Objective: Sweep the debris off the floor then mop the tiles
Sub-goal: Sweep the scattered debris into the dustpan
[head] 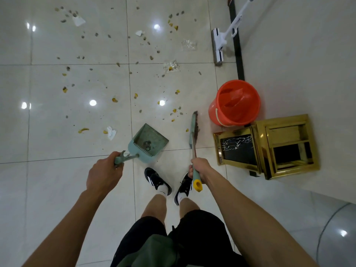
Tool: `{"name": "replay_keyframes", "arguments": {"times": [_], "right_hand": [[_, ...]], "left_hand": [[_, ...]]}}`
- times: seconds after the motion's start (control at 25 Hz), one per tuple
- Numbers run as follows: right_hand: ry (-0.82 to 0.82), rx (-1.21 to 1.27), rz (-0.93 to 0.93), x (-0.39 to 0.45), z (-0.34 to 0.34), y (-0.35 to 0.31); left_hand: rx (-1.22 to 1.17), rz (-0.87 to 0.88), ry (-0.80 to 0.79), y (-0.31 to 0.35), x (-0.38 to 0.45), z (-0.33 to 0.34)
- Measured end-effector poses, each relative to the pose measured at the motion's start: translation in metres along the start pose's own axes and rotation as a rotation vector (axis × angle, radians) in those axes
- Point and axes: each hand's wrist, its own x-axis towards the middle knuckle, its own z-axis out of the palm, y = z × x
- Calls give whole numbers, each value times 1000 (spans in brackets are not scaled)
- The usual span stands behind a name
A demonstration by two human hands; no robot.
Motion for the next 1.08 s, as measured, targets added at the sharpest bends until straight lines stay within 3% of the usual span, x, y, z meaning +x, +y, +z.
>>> {"name": "replay_keyframes", "arguments": {"times": [0.32, 0.6, 1.08], "right_hand": [[-59, -22, -83, 5, 99, -67], [-114, -117, -131, 1, 136, -104], [-201, -322, -252, -27, 105, -146]], "left_hand": [[-84, -107, -212, -25, 35, -11], [-38, -84, -83, 11, 49, -23], [-105, -279, 75, 72, 34, -35]]}}
